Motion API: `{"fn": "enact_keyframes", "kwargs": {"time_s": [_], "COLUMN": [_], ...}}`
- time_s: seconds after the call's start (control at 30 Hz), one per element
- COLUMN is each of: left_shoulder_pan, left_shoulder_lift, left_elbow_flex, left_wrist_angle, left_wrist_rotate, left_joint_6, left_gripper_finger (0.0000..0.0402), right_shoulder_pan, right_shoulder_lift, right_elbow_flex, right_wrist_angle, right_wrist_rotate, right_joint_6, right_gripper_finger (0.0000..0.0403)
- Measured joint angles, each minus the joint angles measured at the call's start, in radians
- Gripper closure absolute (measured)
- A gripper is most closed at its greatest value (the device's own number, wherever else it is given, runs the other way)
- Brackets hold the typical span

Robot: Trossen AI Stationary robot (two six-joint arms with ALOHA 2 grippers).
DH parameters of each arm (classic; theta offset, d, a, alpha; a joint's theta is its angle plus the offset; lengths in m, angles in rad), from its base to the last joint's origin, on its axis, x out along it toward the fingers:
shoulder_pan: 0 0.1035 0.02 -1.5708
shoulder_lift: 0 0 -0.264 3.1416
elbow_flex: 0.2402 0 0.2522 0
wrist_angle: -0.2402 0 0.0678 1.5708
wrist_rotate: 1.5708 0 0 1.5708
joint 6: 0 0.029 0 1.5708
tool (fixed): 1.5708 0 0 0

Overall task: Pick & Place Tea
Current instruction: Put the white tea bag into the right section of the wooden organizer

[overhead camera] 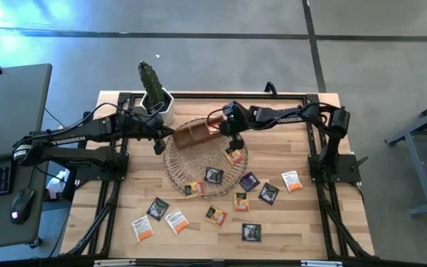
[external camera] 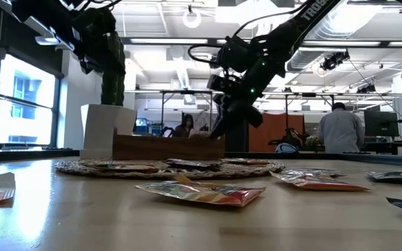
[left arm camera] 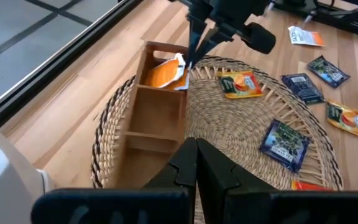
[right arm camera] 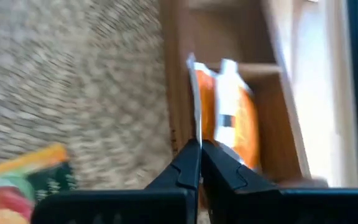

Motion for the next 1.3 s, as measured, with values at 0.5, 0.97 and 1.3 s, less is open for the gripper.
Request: {"fn": "enact_keyframes", "kwargs": {"time_s": [0.5,0.97,1.3], "left_shoulder_pan": [0.000,0.000,0.000], "left_shoulder_lift": [0.000,0.000,0.000], "left_elbow_flex": [0.000,0.000,0.000], "left_wrist_angle": [-0.004,-0.005,-0.006], "left_wrist_rotate": [0.000,0.000,0.000], "left_joint_6": [-0.001,0.000,0.001], "left_gripper_finger": [0.0401,0.0401,0.0401], "right_shoulder_pan": [0.004,-0.146,-0.097], "right_shoulder_lift": [0.002,0.002,0.001], "right_elbow_flex": [0.210,0.224,0.226], "right_wrist_angle": [-0.171,-0.228,-0.221], "right_wrist_rotate": [0.121,-0.152,-0.138], "right_joint_6": [0.043,0.205,0.215], "right_gripper_finger": [0.0400,0.0401,0.0402]}}
